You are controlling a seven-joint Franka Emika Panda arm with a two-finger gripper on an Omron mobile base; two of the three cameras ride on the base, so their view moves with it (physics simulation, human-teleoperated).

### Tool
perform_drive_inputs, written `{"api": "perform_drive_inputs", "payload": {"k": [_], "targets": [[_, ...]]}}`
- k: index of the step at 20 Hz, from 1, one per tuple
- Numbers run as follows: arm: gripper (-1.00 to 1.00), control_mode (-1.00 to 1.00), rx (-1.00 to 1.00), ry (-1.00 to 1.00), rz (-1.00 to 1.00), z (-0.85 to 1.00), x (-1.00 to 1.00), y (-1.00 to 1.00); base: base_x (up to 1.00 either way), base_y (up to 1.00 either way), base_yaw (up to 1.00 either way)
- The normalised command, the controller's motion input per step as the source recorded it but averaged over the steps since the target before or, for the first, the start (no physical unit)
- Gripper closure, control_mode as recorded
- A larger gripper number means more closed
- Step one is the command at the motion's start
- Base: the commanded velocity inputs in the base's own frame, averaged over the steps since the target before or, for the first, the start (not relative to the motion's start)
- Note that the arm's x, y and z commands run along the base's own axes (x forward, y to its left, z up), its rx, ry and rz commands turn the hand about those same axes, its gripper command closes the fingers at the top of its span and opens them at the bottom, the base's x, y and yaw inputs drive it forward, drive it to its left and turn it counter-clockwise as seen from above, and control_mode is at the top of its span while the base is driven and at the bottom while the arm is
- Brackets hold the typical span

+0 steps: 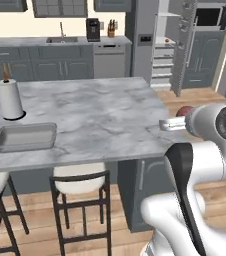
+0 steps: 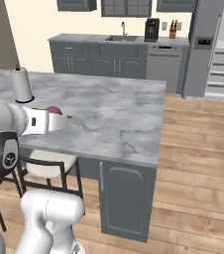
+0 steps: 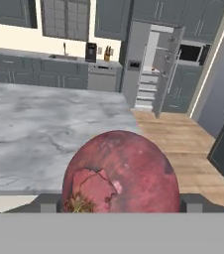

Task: Place the cold items (onion and tangerine) from the fridge in one tupperware on the dining counter. Place the warm items (hot dog and kebab skewer) in the stove area in another tupperware.

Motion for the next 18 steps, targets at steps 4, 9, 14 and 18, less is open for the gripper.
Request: {"api": "perform_drive_inputs", "payload": {"k": [4,9,14,18], "targets": [[1.00,1.00,0.00,0.00,0.00,0.00,0.00,0.00,0.22,1.00,-0.06],[1.00,1.00,0.00,0.00,0.00,0.00,0.00,0.00,0.43,1.00,-0.04],[1.00,1.00,0.00,0.00,0.00,0.00,0.00,0.00,0.57,1.00,-0.02],[1.00,1.00,0.00,0.00,0.00,0.00,0.00,0.00,0.48,0.97,0.00]]}}
